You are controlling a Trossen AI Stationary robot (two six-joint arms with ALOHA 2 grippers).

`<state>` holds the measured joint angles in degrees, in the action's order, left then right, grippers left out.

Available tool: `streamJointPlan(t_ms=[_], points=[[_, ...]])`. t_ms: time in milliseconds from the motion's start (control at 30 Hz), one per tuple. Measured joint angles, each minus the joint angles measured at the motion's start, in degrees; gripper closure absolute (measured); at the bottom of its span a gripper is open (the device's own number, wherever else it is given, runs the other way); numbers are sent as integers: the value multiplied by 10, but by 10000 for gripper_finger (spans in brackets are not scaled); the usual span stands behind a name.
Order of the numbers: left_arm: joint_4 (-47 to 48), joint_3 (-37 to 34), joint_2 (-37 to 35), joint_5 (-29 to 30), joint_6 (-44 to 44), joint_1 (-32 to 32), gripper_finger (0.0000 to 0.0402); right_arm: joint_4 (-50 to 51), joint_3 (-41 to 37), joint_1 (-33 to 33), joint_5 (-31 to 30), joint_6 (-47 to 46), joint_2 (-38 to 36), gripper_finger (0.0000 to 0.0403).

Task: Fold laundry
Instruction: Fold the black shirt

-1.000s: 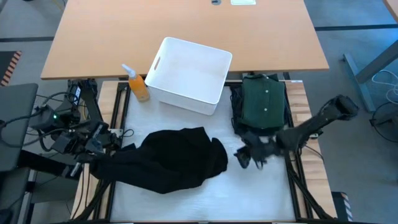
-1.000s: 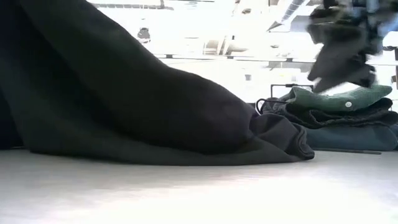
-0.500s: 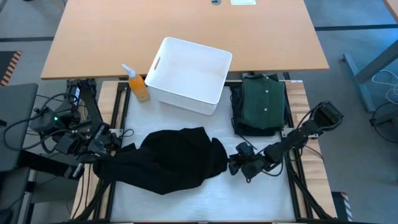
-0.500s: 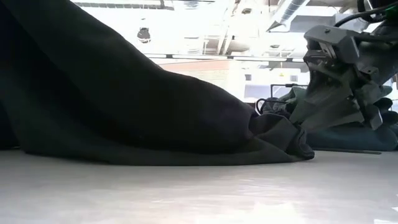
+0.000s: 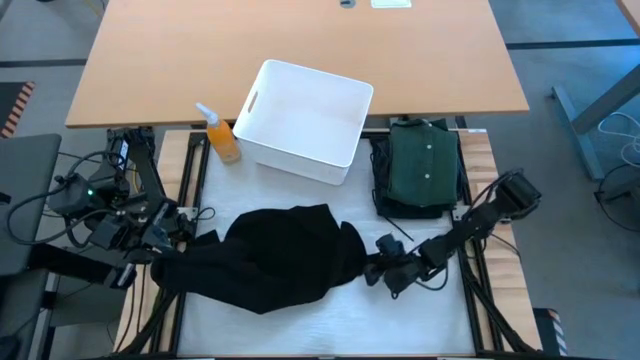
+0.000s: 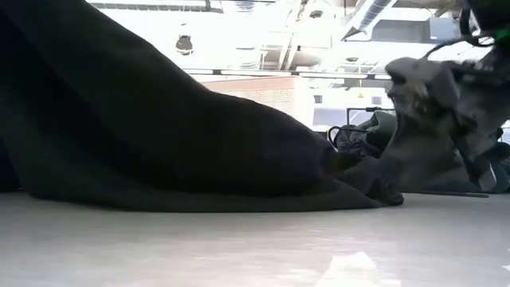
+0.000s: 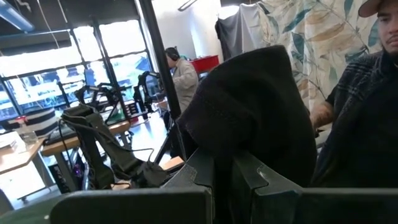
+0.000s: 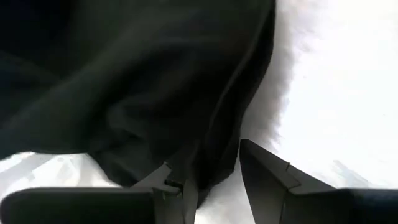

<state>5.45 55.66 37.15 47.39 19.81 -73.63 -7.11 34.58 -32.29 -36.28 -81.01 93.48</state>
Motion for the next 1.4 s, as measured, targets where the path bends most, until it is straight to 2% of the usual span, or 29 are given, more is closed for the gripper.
streamJointPlan(t_ms=[100,233,300,367,433,567,633,767,867,1000,1167,1233,1400], points=[[0,0,0,0,-10,0,401,3,15,0,-10,-1,26,298],[-3,0,0,0,-21,0,401,3,35,0,-12,75,12,380],[-10,0,0,0,-24,0,401,10,38,0,-11,104,-22,383],[-19,0,0,0,-24,0,401,18,38,0,-2,144,-80,380],[-27,0,0,0,-22,0,401,42,39,0,33,195,-152,383],[-34,0,-1,5,-14,0,401,117,39,-1,163,276,-318,384],[-34,0,-1,5,-10,0,401,165,39,-2,217,289,-400,382],[-34,0,-1,5,-11,0,401,263,39,-12,236,292,-560,380],[-34,0,-1,5,-10,0,401,313,39,-20,201,313,-665,382],[-34,0,-1,10,-10,0,401,335,39,-25,99,366,-778,383],[-32,0,-11,46,12,0,401,336,39,-24,-15,439,-854,384],[-32,0,-21,79,27,0,401,337,39,-24,-36,462,-870,384],[-60,0,-56,219,84,0,401,339,49,-24,-93,526,-898,384]])
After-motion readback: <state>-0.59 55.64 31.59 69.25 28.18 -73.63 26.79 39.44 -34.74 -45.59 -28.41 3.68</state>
